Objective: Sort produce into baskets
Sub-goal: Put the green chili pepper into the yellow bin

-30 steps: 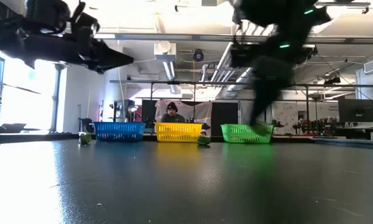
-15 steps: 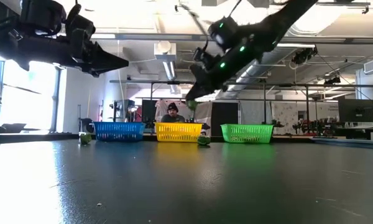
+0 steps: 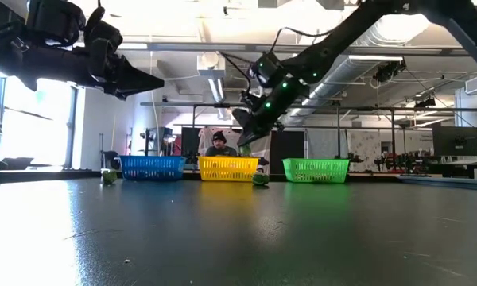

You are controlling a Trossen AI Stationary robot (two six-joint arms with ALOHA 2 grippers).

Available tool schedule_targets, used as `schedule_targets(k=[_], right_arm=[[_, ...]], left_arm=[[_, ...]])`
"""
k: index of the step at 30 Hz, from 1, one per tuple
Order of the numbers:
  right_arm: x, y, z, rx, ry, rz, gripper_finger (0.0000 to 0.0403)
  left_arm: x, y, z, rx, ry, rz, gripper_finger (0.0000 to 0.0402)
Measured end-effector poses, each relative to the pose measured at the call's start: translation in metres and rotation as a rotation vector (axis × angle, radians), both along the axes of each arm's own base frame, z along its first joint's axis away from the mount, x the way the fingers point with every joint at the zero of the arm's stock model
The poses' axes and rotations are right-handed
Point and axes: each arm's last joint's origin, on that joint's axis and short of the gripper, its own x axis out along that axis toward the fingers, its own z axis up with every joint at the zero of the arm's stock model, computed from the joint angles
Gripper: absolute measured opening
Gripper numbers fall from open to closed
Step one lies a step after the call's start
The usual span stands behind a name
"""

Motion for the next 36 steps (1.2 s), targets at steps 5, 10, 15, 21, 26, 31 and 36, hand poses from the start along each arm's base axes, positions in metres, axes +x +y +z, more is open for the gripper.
schedule_targets(k=[5,10,15,21,26,31,36], right_arm=[[-0.002,-0.010,-0.016,0.103,0.047,-0.023,0.0005],[-0.006,-0.015,-0.021,0.123,0.055,-0.071,0.0005],[-0.006,-0.016,-0.019,0.121,0.056,-0.074,0.0028],[-0.005,-0.016,-0.018,0.106,0.048,-0.074,0.0114],[-0.004,-0.015,-0.016,0.086,0.056,-0.063,0.0147],[0.001,0.000,-0.002,-0.022,0.005,-0.031,0.0088],[-0.012,0.030,-0.004,-0.085,-0.126,0.012,0.0009]], left_arm=[[0.000,0.000,0.000,-0.001,0.000,0.000,0.0000],[0.000,0.000,0.000,-0.001,0.000,0.000,0.0000],[0.000,0.000,0.000,-0.001,0.000,0.000,0.0000],[0.000,0.000,-0.001,-0.004,0.009,-0.002,0.0000],[0.000,0.000,-0.004,-0.006,0.037,-0.009,0.0000],[0.002,-0.001,-0.002,-0.013,0.048,-0.054,0.0000],[0.009,-0.007,0.004,-0.030,0.148,-0.138,0.0000]])
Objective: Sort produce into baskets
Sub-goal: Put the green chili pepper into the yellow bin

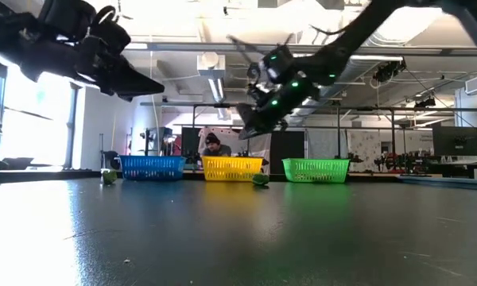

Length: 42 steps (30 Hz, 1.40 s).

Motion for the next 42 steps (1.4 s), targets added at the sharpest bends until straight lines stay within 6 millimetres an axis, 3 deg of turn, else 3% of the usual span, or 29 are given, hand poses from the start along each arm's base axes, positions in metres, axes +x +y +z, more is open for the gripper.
schedule_targets(k=[4,10,18,24,32,42], right_arm=[[-0.025,0.029,-0.004,0.003,-0.097,0.002,0.0020],[-0.060,0.082,-0.007,-0.025,-0.155,0.053,0.0003],[-0.095,0.136,-0.016,-0.052,-0.186,0.026,0.0001],[-0.102,0.150,-0.022,-0.043,-0.205,0.033,0.0000],[-0.101,0.153,-0.022,-0.046,-0.214,0.045,0.0000],[-0.101,0.153,-0.022,-0.059,-0.205,0.052,0.0000]], left_arm=[[0.007,-0.015,0.007,0.029,0.118,-0.114,0.0000],[0.011,-0.054,0.022,-0.020,0.309,-0.332,0.0000],[-0.001,-0.116,0.035,-0.082,0.449,-0.398,0.0000],[-0.010,-0.152,0.027,-0.174,0.620,-0.327,0.0012],[0.001,-0.191,0.005,-0.297,0.838,-0.299,0.0084],[0.018,-0.212,-0.016,-0.291,0.961,-0.251,0.0163]])
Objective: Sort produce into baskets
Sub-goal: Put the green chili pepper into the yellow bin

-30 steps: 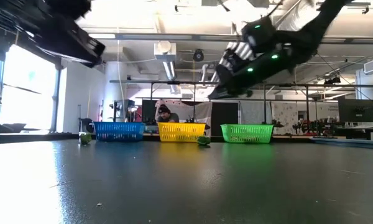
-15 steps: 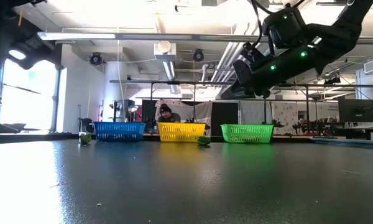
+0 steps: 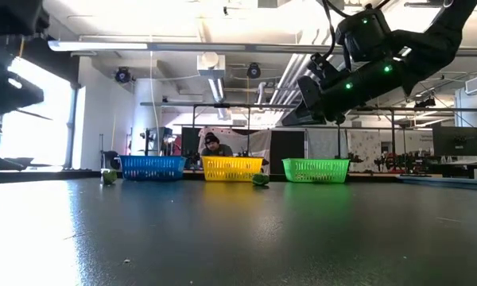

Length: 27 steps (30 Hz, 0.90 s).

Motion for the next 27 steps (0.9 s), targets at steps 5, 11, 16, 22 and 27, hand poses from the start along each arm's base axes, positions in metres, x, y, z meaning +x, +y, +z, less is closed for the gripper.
schedule_targets(k=[5,11,16,22,27], right_arm=[[0.000,0.000,-0.001,-0.006,0.010,0.003,0.0000],[0.000,0.000,-0.001,-0.005,0.020,0.003,0.0000],[0.000,0.000,-0.001,-0.005,0.020,0.003,0.0000],[-0.001,0.000,-0.002,-0.004,0.030,0.003,0.0000],[-0.001,0.000,-0.003,-0.003,0.033,0.003,0.0000]], left_arm=[[0.001,-0.002,-0.018,0.053,0.080,-0.012,0.0174],[0.002,-0.004,-0.028,0.057,0.135,-0.049,0.0173],[0.003,-0.003,-0.029,0.110,0.094,-0.071,0.0134],[0.004,-0.002,-0.028,0.132,0.074,-0.150,0.0033],[0.011,0.011,-0.026,0.153,0.072,-0.160,0.0014]])
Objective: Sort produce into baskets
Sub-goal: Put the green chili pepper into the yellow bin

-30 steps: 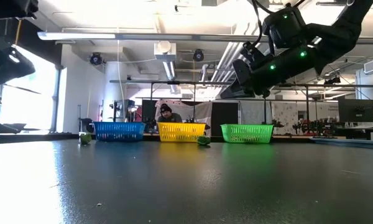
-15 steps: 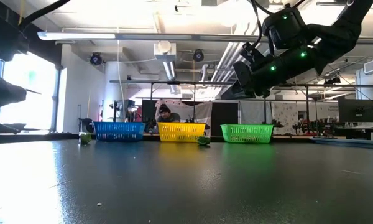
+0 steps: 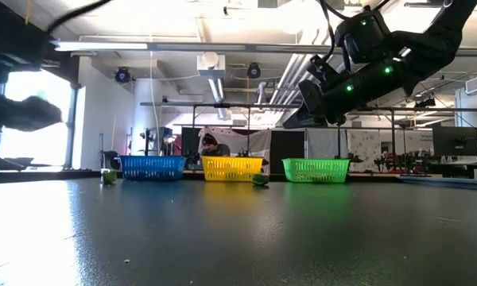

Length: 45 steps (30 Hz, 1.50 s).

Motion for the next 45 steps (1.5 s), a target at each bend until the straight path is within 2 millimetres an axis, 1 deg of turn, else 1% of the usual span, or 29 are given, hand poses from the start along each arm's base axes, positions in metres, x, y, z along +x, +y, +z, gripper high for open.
schedule_targets(k=[3,5,9,14,20,24,28,32,34,36,38,41,45], right_arm=[[0.000,0.000,0.000,0.000,0.001,0.000,0.0000],[0.000,0.000,0.000,0.001,0.004,0.000,0.0000],[0.000,0.000,-0.002,0.003,0.017,0.000,0.0000],[0.000,0.000,-0.002,0.003,0.017,0.000,0.0000],[0.000,0.000,-0.001,0.008,0.013,-0.002,0.0000],[0.000,0.000,-0.001,0.010,0.011,-0.004,0.0000],[0.000,0.000,-0.001,0.011,0.010,-0.004,0.0000],[0.000,0.000,-0.001,0.026,0.001,-0.011,0.0000],[0.000,0.000,-0.001,0.026,0.000,-0.011,0.0000],[0.000,0.000,-0.001,0.027,0.000,-0.011,0.0000],[0.000,0.000,-0.001,0.027,0.000,-0.011,0.0000],[-0.001,0.000,-0.002,0.034,0.000,-0.014,0.0000],[-0.001,0.000,-0.003,0.042,0.016,-0.016,0.0000]], left_arm=[[0.010,0.021,0.006,0.062,-0.041,0.007,0.0013],[0.020,0.042,0.009,0.103,-0.060,0.024,0.0011],[0.039,0.091,0.018,0.163,-0.120,0.058,0.0010],[0.058,0.158,0.023,0.212,-0.224,0.143,0.0009],[0.069,0.232,0.027,0.338,-0.388,0.322,0.0010],[0.077,0.280,0.034,0.398,-0.427,0.441,0.0012],[0.094,0.320,0.041,0.449,-0.431,0.489,0.0013],[0.114,0.354,0.044,0.483,-0.407,0.497,0.0014],[0.120,0.368,0.041,0.482,-0.362,0.486,0.0014],[0.124,0.377,0.035,0.469,-0.293,0.468,0.0014],[0.126,0.385,0.031,0.462,-0.258,0.470,0.0014],[0.127,0.391,0.027,0.456,-0.241,0.491,0.0017],[0.125,0.392,0.027,0.455,-0.241,0.502,0.0041]])
